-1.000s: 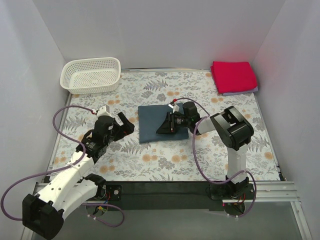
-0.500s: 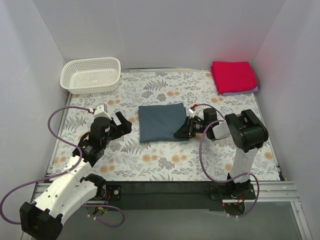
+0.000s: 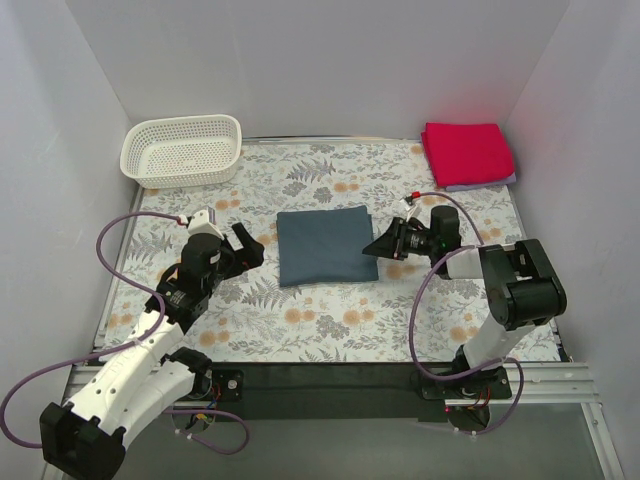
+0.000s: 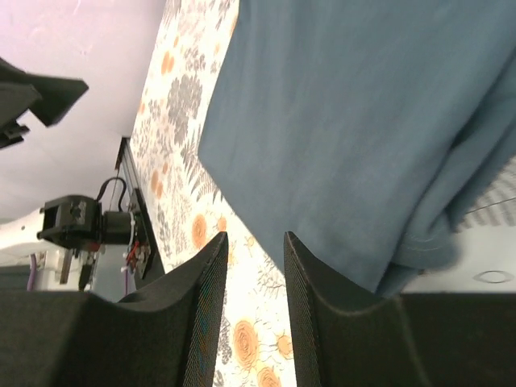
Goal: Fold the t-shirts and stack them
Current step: Fold the tshirt
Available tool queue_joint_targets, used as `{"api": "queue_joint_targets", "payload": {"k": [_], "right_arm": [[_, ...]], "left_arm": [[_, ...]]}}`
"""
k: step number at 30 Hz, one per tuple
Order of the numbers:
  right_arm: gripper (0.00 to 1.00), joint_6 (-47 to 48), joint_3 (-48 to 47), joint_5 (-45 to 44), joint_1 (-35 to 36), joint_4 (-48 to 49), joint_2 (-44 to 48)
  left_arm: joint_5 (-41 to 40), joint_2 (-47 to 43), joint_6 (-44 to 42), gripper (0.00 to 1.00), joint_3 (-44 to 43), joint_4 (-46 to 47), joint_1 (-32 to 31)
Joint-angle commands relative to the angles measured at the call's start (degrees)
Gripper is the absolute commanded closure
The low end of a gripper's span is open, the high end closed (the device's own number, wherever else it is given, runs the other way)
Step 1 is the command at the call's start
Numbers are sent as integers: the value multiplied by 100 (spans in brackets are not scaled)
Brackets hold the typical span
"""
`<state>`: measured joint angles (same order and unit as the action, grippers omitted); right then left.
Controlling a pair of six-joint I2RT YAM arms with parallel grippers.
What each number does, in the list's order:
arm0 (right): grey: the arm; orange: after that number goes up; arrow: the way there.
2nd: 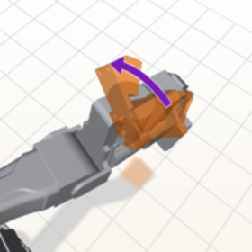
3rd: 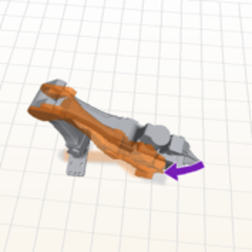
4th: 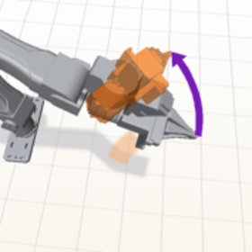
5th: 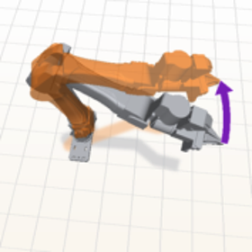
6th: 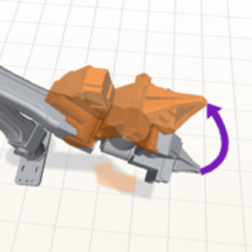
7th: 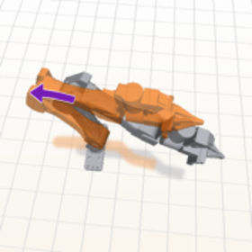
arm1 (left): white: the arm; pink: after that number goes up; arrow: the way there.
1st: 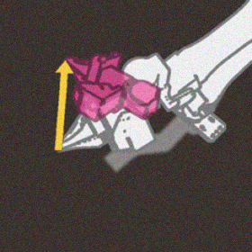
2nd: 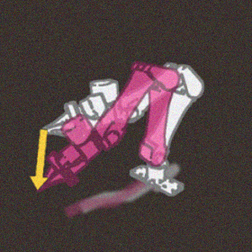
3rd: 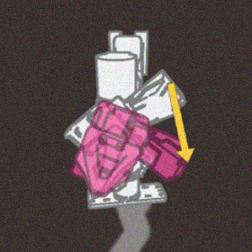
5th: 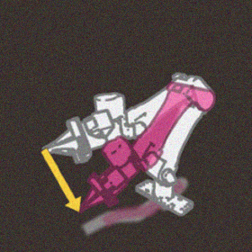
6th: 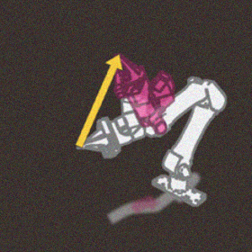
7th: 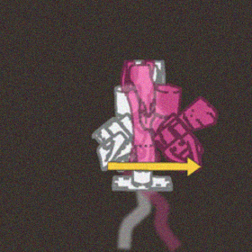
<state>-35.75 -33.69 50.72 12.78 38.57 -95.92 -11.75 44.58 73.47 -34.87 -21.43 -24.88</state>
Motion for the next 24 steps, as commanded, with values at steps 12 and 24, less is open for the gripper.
{"api": "queue_joint_targets", "payload": {"k": [12, 24], "right_arm": [[65, 376, 108, -168, -486, -60, -947], [54, 1825, -691, -3185, -504, -4106, 2084]], "left_arm": [[698, 323, -193, 8, -19, 218, 1], [-248, 2185, -913, 8, -1486, 376, -2063]]}}
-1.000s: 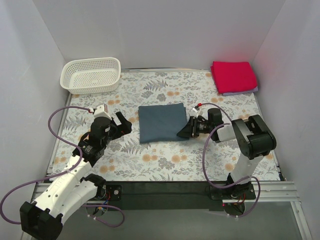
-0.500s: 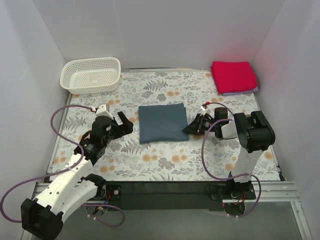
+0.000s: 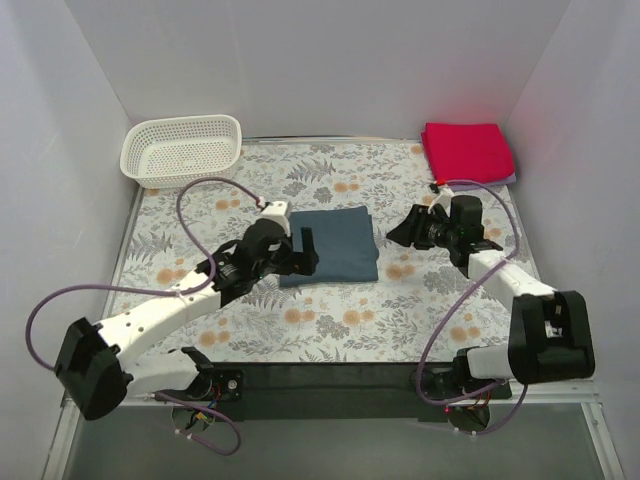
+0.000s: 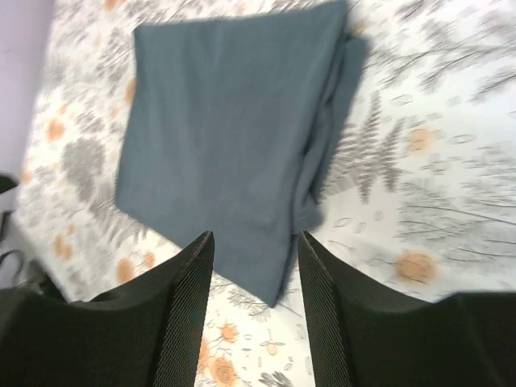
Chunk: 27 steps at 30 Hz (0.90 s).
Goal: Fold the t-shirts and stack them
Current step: Fold the tshirt
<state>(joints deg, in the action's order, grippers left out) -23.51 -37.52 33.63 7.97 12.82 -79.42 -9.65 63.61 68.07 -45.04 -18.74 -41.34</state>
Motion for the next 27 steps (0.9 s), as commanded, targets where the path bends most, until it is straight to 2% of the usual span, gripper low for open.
{"api": "queue_joint_targets", "payload": {"k": [1, 3, 6, 7, 8, 11, 16, 20, 27], "right_arm": [[53, 628, -361, -1795, -15, -1754, 732], [48, 716, -414, -2561, -14, -2282, 1007], [40, 690, -327, -2826, -93, -2538, 1559], [33, 629, -292, -2827, -120, -2652, 1648], [17, 558, -239, -2818, -146, -2679, 1736], [2, 417, -46, -2643, -330, -2750, 1991], [2, 364, 192, -2466, -629, -2872, 2220], [2, 321, 341, -2405, -744, -2978, 2325], [2, 329, 579, -2265, -972, -3005, 2414]], "left_arm": [[-650, 640, -478, 8, -593, 125, -714], [-845, 1019, -821, 8, -953, 187, -988], [-1126, 1740, -1357, 8, -1480, 231, -1498], [-1170, 1907, -1480, 8, -1638, 222, -1752], [-1301, 2257, -1620, 8, -1762, 231, -1876], [-1469, 2882, -2104, 8, -2149, 301, -2290], [-1698, 3639, -2701, 16, -2536, 520, -2624], [-1698, 4114, -3045, 29, -2659, 766, -2660], [-1751, 4747, -3397, 34, -2844, 1153, -2660]]}}
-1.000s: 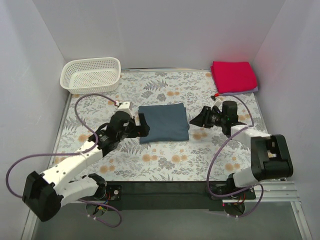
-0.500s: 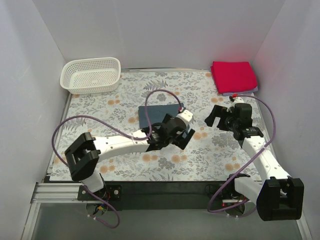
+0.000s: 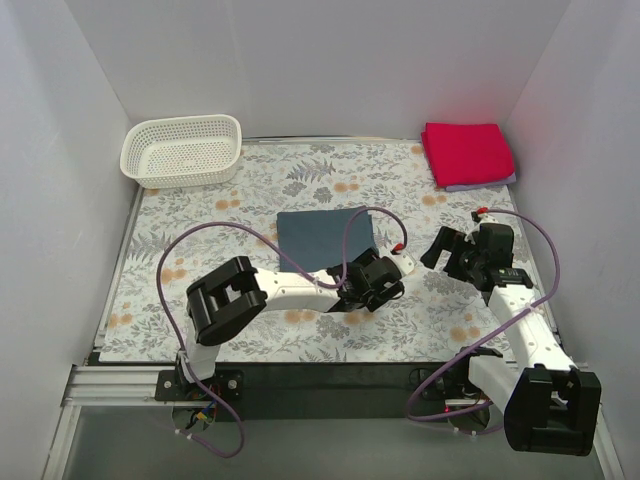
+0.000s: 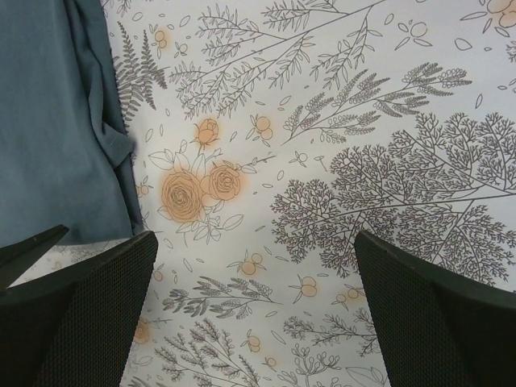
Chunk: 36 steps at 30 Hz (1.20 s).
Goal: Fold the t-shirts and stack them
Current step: Fold the tshirt
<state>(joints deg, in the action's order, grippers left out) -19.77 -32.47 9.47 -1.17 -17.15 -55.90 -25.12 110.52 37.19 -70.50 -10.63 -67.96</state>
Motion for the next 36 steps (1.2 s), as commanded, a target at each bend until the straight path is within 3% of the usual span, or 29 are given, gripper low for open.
{"api": "queue_joint_targets", "payload": {"k": [1, 4, 11, 15, 16, 17, 23, 27, 36], "right_arm": [[2, -45, 91, 186, -59, -8, 53], [2, -36, 118, 283, -76, 1, -44], [2, -88, 206, 599, -76, 299, -158], [2, -211, 294, 573, -76, 545, -114], [2, -246, 285, 608, -76, 581, -149], [2, -290, 276, 660, -76, 668, -184], [5, -624, 180, 1688, -76, 1274, -1149], [7, -1080, 206, 2294, -68, 2302, -1720], [2, -2074, -365, 2262, 608, 3349, -3346]], "left_arm": [[-221, 118, -318, 35, -324, 360, 2], [-317, 373, -326, 39, -350, 448, 11], [-555, 673, -300, 62, -263, 527, 73], [-397, 576, -142, 83, -166, 553, 152], [-371, 541, -81, 96, -122, 571, 195], [-336, 515, -45, 100, -122, 562, 222], [-81, -38, 218, 100, 71, 606, 257], [78, -469, 403, 100, 300, 720, 327], [166, -857, 544, 100, 528, 870, 424]]}}
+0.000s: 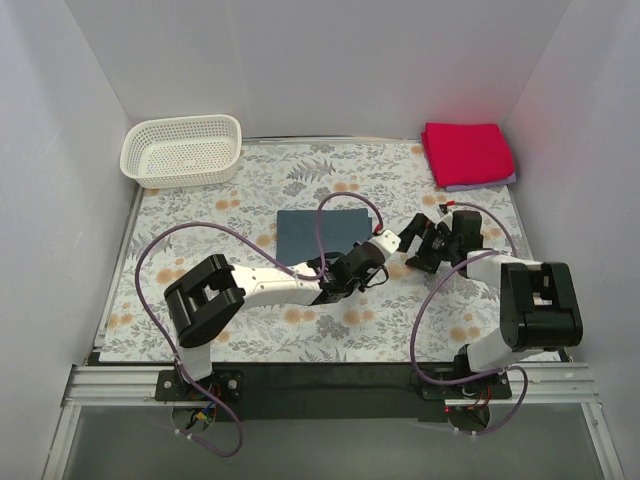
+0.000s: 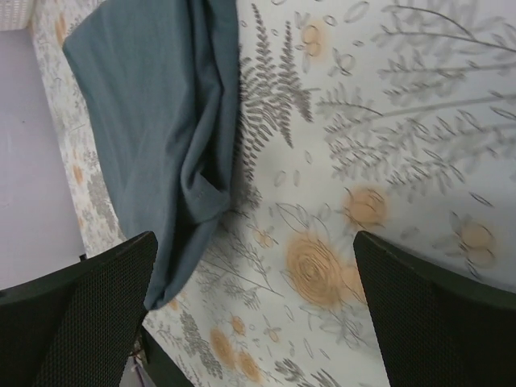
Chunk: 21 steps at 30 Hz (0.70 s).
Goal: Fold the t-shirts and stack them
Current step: Fold the tshirt
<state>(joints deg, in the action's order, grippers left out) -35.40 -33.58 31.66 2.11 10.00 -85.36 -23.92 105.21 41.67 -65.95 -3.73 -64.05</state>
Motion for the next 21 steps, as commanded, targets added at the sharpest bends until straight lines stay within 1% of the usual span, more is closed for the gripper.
{"api": "queue_joint_targets", "payload": {"k": [1, 5, 8, 12, 16, 18, 21], "right_arm": [[2, -582, -358, 16, 351, 704, -533], [2, -1055, -737, 7, 833, 890, -1322], [2, -1329, -869, 7, 1167, 1091, -1719], [5, -1610, -975, 16, 1510, 1276, -2063], [10, -1637, -1010, -2, 1679, 1399, -2239], [15, -1593, -1088, 16, 1740, 1399, -2344], [25, -1435, -1273, 51, 1784, 1399, -2502]], "left_arm": [[46, -334, 104, 100, 74, 188, 33], [37, -378, 148, 100, 109, 249, 42], [10, -440, 192, 100, 135, 337, 42], [2, -510, 262, 100, 223, 600, 42], [54, -607, 386, 100, 337, 768, 51], [177, -616, 455, 100, 399, 856, 51], [309, -546, 570, 100, 425, 909, 42]]}}
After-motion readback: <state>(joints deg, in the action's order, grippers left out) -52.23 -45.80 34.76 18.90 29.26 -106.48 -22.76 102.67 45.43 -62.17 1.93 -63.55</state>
